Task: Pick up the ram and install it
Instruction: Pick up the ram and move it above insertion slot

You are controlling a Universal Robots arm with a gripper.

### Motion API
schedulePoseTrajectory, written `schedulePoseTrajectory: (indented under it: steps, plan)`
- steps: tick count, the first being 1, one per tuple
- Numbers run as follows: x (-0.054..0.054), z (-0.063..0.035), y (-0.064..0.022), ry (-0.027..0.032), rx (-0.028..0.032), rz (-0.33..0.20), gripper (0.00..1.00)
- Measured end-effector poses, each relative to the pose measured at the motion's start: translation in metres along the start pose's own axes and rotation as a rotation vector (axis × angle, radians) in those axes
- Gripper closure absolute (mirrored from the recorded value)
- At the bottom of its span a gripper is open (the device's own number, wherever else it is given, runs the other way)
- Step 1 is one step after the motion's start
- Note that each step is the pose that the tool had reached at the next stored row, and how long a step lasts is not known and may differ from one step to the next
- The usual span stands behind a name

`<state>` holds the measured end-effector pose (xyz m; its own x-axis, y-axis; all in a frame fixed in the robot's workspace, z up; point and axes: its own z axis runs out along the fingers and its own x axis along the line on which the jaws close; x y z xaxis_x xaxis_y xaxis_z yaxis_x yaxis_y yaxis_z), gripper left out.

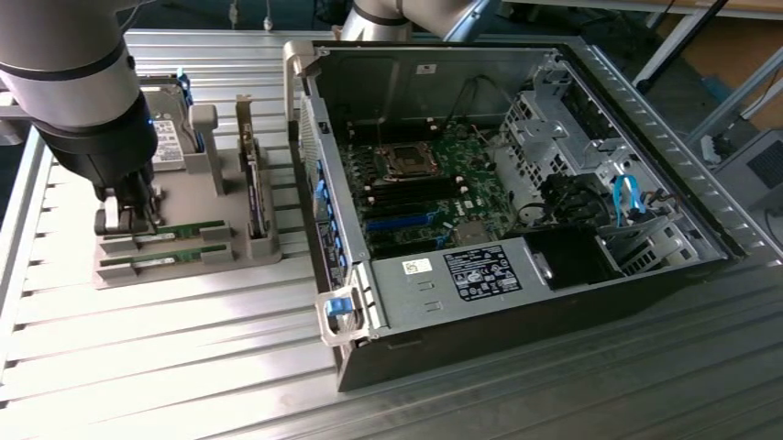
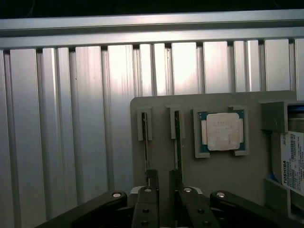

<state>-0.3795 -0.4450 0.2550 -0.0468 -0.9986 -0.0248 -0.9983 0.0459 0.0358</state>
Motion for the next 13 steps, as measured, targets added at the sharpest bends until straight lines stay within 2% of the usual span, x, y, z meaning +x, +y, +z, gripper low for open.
schedulePoseTrajectory:
  steps: [5,13]
  plan:
    - [0.000,0.0005,0.0000,-0.0002,0.0003,0.000,0.76]
    - [0.001,0.0111,-0.0004,-0.0001,0.0002,0.000,0.76]
